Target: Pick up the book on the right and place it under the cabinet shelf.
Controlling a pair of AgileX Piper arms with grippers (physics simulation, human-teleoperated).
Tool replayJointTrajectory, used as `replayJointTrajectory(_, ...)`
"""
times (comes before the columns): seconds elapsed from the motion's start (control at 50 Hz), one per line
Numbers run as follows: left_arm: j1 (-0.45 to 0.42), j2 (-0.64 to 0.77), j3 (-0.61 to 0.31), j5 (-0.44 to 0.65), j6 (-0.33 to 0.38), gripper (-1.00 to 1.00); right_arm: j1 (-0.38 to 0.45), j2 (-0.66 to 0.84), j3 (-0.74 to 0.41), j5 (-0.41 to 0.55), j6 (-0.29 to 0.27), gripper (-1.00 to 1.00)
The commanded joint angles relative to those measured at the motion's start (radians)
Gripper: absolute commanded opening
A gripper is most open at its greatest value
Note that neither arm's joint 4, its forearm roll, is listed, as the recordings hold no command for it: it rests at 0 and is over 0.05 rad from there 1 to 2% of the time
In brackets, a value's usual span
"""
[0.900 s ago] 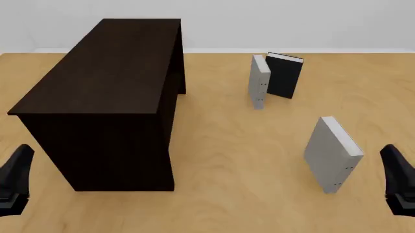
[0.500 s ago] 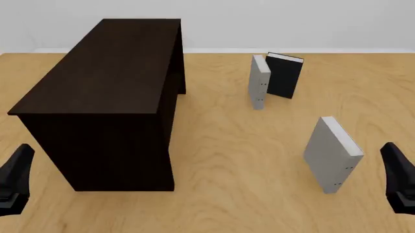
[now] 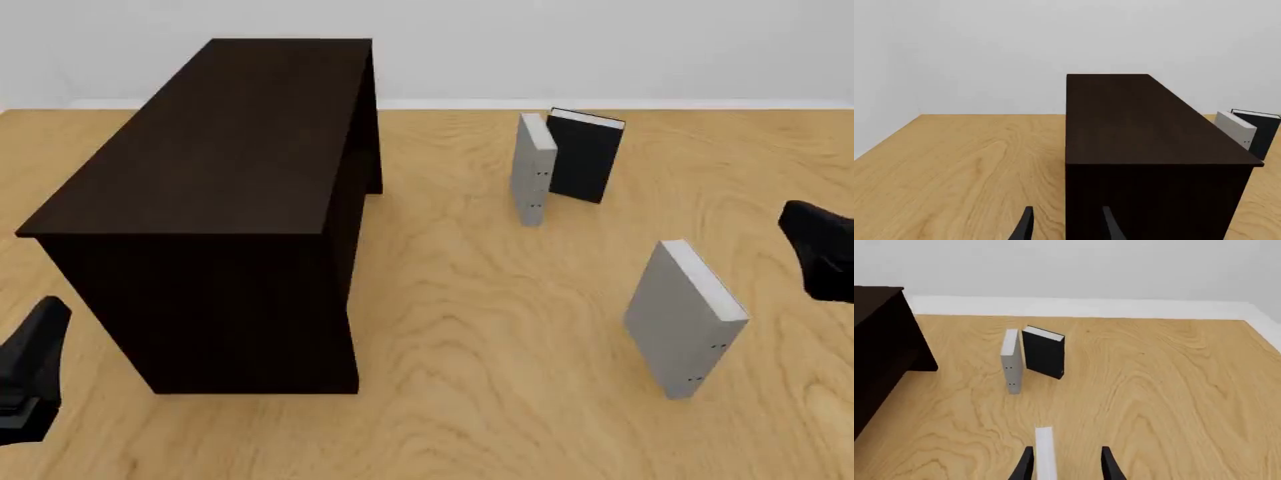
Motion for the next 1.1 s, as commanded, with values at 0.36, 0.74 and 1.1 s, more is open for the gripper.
replayJointTrajectory(0.36,0.0,0.0,0.0,0.0,0.0,1.0,0.058,0.692,-0.484,0.364,0.123,1.0)
replayJointTrajectory(0.74,0.0,0.0,0.0,0.0,0.0,1.0,0.043,0.79,-0.493,0.486,0.067,1.0)
replayJointTrajectory(1.1,0.0,0.0,0.0,0.0,0.0,1.0,0.095,0.824,-0.379,0.452,0.082,1.0)
